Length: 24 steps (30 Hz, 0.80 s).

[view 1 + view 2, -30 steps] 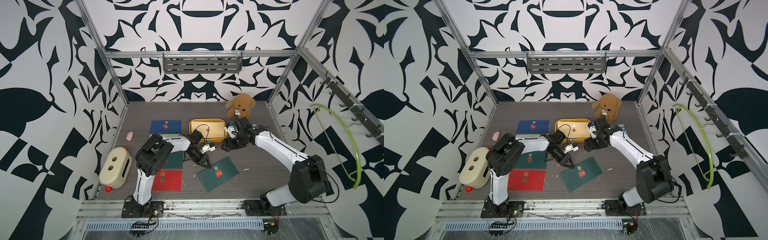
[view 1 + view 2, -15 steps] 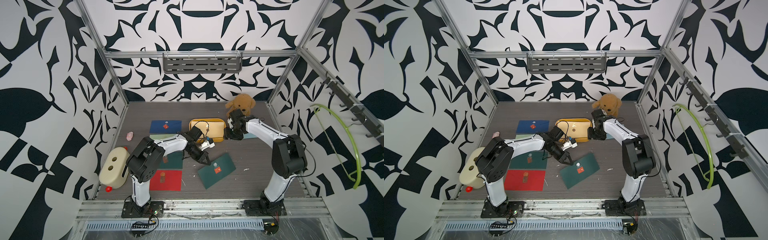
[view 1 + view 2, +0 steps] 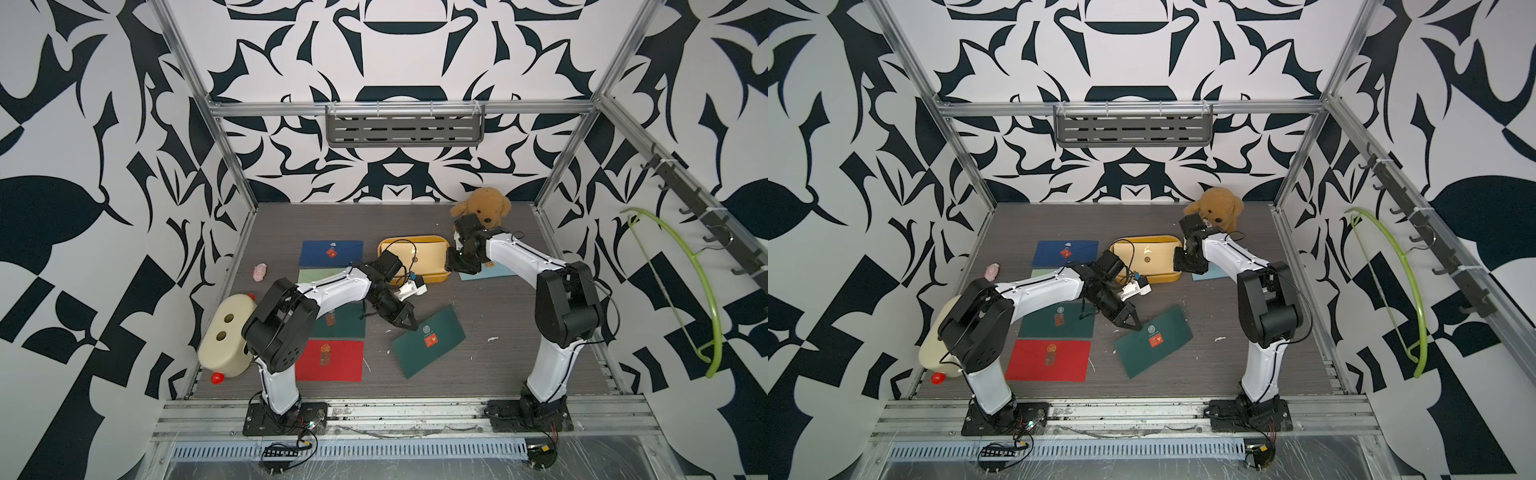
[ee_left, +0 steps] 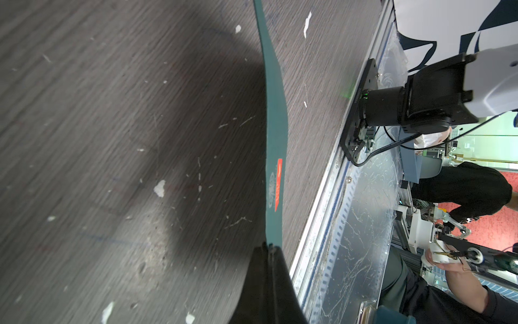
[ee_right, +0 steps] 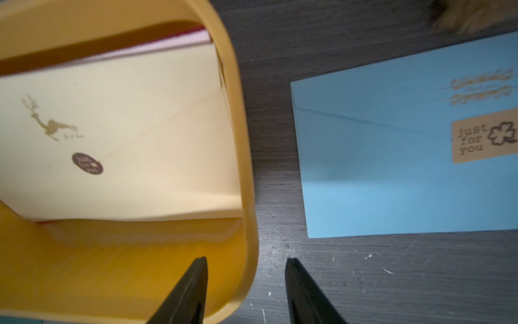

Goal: Put the sealed envelopes into the storage box
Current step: Pick up the storage box at the center of the board.

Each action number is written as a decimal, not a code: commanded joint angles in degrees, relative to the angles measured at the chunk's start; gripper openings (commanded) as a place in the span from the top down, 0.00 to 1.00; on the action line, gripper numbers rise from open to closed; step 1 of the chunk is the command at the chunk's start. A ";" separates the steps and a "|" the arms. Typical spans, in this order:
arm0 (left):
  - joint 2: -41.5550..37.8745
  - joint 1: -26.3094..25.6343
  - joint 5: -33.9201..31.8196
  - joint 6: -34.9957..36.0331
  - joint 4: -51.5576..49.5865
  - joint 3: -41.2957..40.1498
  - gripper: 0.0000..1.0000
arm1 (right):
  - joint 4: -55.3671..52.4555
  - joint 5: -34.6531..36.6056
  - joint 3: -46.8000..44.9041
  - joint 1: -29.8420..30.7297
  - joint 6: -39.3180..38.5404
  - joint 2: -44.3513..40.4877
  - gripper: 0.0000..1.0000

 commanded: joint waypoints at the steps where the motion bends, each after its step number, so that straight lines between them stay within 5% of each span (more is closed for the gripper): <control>1: -3.18 -0.01 -0.68 0.76 -2.71 0.49 1.00 | -0.36 -0.23 3.62 -0.40 0.42 1.79 0.58; 8: -6.25 0.89 -3.24 2.29 -6.47 1.85 1.00 | -1.73 -1.51 4.62 -0.66 -0.82 4.49 0.79; 18: -13.88 7.27 -6.86 3.94 -10.26 8.94 1.00 | -3.25 -1.80 -1.07 -0.88 -4.64 -1.48 0.86; 24: -10.47 9.59 -10.43 7.74 -14.17 16.99 1.00 | -4.51 -3.30 -7.28 -0.87 -6.29 -5.92 0.87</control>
